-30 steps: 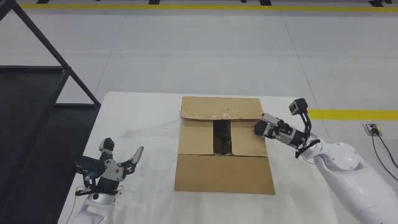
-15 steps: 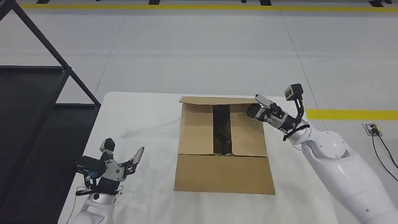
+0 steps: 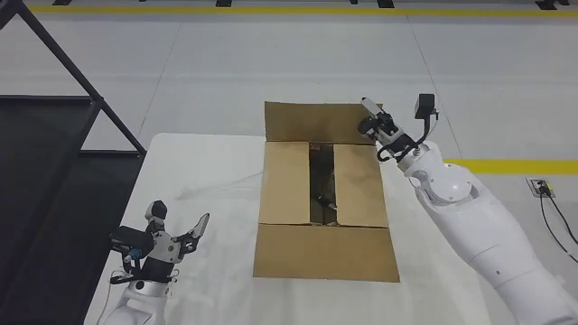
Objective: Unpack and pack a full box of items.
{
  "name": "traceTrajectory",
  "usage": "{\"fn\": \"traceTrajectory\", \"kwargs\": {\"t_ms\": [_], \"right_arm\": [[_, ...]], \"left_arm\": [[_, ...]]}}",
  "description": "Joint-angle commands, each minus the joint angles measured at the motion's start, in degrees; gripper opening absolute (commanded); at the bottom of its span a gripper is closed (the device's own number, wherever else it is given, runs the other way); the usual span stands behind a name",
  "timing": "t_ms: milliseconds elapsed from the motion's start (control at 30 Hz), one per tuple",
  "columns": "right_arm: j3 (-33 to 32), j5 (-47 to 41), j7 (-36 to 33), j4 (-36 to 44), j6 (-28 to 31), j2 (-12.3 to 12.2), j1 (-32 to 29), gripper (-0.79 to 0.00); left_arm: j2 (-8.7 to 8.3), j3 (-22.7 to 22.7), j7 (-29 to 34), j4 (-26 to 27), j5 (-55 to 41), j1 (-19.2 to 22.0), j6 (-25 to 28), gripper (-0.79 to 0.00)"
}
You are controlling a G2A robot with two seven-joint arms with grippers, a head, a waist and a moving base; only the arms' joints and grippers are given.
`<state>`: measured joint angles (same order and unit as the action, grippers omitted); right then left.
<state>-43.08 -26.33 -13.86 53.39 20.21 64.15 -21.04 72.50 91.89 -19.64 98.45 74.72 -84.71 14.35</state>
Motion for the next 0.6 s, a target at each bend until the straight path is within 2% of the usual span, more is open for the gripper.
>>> {"fn": "traceTrajectory", "kwargs": {"t_ms": [0,367,567], "right_arm": [[0.13,0.25,0.0,-0.17,-0.07,0.06,0.11,0.0],[0.13,0.25,0.0,-0.17,-0.07,0.06,0.11,0.0],[0.99,0.73,5.01,0.51,-6.31,1.75,-0.07,0.0]], "left_arm": [[0.0,0.0,0.0,0.0,0.0,0.0,0.0,0.0],[0.0,0.0,0.0,0.0,0.0,0.0,0.0,0.0],[0.0,0.0,0.0,0.0,0.0,0.0,0.0,0.0]]}}
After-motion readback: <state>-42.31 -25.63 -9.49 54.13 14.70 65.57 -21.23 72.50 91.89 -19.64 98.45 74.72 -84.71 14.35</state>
